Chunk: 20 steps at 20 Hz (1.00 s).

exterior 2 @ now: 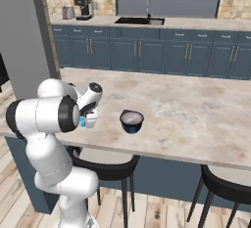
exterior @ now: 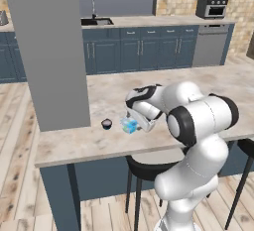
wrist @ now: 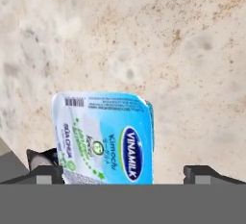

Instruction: Stack the yogurt containers by placing the smaller containers on top of the larger containers.

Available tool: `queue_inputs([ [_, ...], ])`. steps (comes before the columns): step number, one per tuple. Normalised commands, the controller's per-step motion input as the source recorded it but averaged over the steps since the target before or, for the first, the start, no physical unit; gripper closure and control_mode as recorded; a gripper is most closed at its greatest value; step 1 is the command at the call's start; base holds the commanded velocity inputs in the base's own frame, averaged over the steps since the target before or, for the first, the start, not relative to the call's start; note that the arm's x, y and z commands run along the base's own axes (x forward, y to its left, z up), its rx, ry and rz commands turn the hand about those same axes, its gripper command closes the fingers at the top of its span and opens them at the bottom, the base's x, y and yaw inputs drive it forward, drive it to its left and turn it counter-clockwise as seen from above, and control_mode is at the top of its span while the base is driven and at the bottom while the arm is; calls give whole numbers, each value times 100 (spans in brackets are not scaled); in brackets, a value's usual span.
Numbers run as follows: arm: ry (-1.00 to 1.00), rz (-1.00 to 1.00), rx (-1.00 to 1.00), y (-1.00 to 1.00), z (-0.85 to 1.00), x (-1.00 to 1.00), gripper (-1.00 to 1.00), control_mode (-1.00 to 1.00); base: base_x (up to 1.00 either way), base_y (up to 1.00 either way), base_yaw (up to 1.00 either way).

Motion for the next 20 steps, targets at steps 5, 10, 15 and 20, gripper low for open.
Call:
queue_inputs([
  [5,1,0,0,1,-18,14,-100,-100,0,0,0],
  [10,0,0,0,0,-16,13,-100,-100,0,0,0],
  [15,0,0,0,1,-13,14,-100,-100,0,0,0],
  [20,0,0,0,0,-10,12,-100,-100,0,0,0],
])
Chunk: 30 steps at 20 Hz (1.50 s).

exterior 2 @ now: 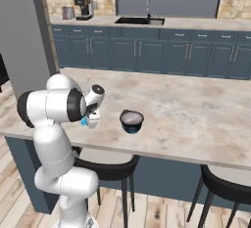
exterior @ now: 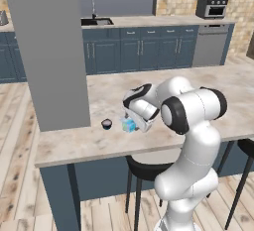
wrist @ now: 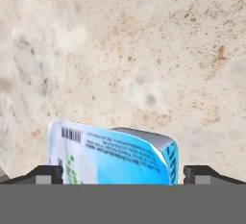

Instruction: Stack the yogurt containers by placing the smaller containers on top of the larger containers.

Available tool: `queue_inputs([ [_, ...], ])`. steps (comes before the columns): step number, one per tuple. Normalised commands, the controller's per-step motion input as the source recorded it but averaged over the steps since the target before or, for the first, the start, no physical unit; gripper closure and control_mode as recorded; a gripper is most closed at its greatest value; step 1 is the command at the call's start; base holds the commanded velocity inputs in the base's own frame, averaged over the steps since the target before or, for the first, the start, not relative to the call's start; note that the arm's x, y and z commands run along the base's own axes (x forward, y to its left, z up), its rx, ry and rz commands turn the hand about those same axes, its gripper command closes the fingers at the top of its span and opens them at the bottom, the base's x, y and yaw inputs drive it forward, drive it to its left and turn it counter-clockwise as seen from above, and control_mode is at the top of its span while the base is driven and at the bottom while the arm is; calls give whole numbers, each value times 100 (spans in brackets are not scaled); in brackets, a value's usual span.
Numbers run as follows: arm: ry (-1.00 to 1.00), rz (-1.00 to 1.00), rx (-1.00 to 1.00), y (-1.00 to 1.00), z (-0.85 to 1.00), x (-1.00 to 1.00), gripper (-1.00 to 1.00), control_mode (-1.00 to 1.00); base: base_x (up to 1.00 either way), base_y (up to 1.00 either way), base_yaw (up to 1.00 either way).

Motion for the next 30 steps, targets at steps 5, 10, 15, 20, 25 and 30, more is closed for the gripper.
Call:
queue_inputs([
  [5,0,0,0,1,-10,6,100,-100,0,0,0],
  [10,4,0,0,1,-10,0,100,-100,0,0,0],
  [15,2,0,0,0,-6,-1,100,-100,0,0,0],
  [20,0,0,3,0,0,-1,100,-100,0,0,0],
  [25,0,-4,2,-10,5,-8,100,-100,0,0,0],
  [30,-2,0,6,-3,14,-9,100,-100,0,0,0],
])
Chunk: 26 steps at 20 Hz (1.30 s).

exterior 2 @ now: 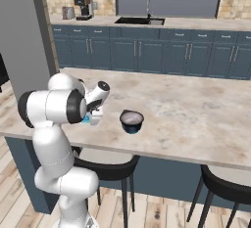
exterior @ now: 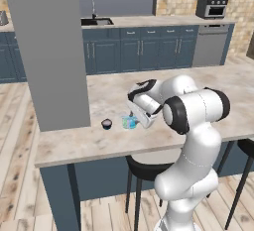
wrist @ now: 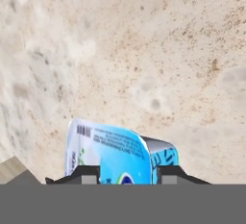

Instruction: Stack the yogurt containers by placing the smaller containers on top of the larger containers.

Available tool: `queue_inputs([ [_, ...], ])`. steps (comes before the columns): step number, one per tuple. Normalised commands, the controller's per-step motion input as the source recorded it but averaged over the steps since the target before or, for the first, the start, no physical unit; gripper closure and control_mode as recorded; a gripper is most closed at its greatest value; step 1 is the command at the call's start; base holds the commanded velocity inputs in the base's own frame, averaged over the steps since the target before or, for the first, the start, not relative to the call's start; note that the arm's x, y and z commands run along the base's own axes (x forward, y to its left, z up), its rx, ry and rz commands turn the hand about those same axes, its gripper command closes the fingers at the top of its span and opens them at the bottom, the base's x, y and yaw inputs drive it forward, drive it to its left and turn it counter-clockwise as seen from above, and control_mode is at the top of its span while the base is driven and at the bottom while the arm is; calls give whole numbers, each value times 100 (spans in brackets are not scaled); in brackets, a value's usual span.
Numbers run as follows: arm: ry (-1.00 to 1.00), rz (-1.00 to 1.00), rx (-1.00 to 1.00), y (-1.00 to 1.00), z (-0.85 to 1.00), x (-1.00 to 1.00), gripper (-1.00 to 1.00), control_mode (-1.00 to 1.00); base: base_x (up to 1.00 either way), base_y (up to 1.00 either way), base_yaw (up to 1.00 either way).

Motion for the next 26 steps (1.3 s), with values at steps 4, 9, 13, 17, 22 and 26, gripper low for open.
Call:
queue_inputs([
  [4,-6,0,1,-6,19,-6,100,-100,0,0,0],
  [9,-1,-1,1,-3,18,-4,100,-100,0,0,0],
  [13,-1,-1,0,-8,14,-2,100,-100,0,0,0],
  [17,-2,0,0,-12,24,-1,100,-100,0,0,0],
  [22,-1,0,0,-20,29,-6,100,-100,0,0,0],
  [26,-2,0,0,-27,28,-17,100,-100,0,0,0],
])
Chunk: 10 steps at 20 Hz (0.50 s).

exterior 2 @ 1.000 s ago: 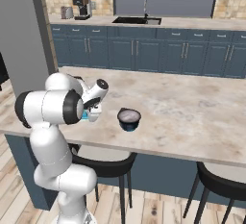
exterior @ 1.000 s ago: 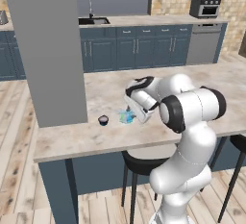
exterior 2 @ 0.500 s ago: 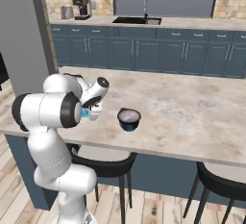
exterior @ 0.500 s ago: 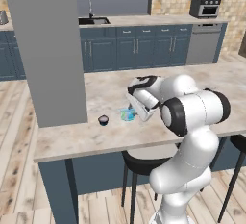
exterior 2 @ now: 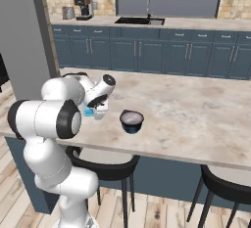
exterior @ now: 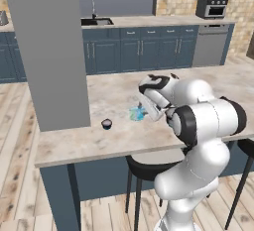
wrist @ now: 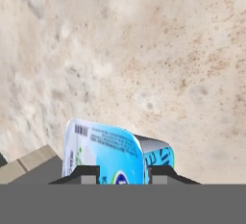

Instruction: Stack the yogurt containers by placing the smaller containers on top of the larger containers.

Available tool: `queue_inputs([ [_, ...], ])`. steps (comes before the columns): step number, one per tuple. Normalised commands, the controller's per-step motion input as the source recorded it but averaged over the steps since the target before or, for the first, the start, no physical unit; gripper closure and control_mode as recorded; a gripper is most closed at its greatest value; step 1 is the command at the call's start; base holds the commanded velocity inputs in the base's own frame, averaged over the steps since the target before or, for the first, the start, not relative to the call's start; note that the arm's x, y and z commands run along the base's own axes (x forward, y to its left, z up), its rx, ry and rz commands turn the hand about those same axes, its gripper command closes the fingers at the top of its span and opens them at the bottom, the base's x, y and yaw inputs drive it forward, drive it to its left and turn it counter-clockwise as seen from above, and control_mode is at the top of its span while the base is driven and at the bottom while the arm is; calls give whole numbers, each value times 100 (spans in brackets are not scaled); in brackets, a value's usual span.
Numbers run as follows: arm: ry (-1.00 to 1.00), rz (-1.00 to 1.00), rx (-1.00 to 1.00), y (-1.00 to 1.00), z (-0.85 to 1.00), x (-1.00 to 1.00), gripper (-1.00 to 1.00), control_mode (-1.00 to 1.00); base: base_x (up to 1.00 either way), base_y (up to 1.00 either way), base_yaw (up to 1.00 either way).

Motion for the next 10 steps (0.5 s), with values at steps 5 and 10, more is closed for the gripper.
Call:
queue_inputs([
  [5,0,0,0,-27,29,-23,100,-100,0,0,0],
  [10,-3,0,0,-26,31,-25,100,-100,0,0,0],
])
